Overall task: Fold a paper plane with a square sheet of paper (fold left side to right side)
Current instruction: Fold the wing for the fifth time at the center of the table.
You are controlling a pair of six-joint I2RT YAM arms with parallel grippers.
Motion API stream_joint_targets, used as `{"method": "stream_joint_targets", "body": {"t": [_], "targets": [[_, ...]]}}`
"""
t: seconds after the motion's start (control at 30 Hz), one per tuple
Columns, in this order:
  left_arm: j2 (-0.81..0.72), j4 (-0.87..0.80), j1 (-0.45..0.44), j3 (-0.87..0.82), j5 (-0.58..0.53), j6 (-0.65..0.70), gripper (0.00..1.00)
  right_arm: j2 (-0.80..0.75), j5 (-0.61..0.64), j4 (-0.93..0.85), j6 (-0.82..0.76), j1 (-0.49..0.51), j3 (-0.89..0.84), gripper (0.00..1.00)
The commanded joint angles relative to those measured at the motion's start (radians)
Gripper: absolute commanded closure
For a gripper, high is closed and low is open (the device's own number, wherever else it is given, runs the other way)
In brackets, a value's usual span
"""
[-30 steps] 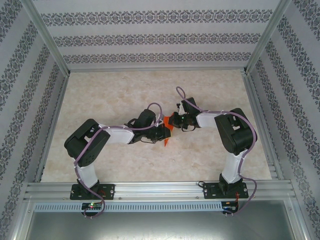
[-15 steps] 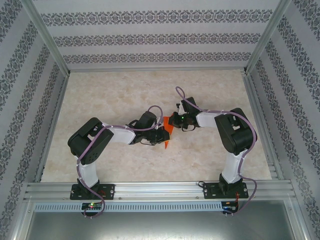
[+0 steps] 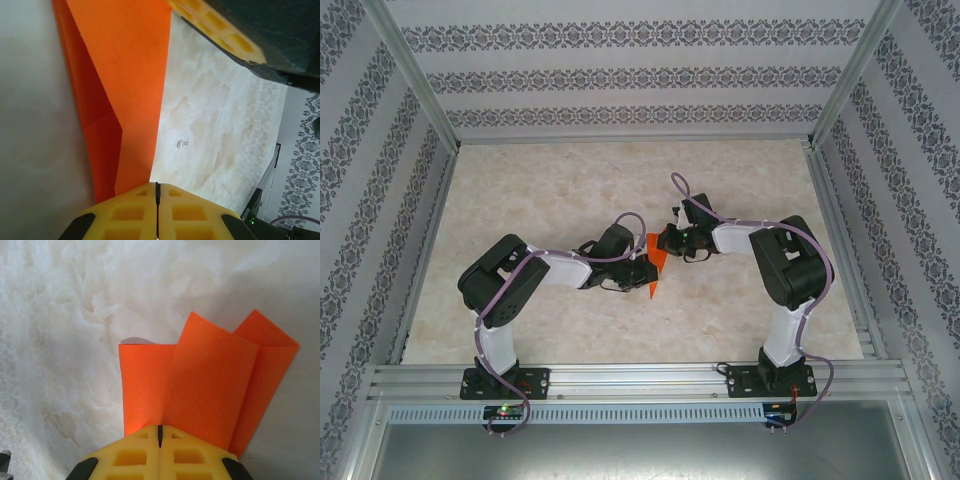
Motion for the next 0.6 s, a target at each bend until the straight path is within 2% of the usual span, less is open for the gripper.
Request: {"method": "stream_joint_targets", "body": {"t": [0.0,0.4,0.57], "targets": [[0.026,-0.017,-0.008,-0.023,-0.011,0.008,0.92,0.048,0.047,-0.105,-0.028,0.013,-0.008,1.00],[0.034,-0.023,-0.011,-0.052,-0.030,-0.016,0.95,0.029,0.038,-0.104,-0.038,0.014,0.016,1.00],[0.039,0.006,-0.013,-0.083,-0.037,-0.037,0.98,-0.045,-0.008,-0.015,-0.034,-0.006,0.022,1.00]]}}
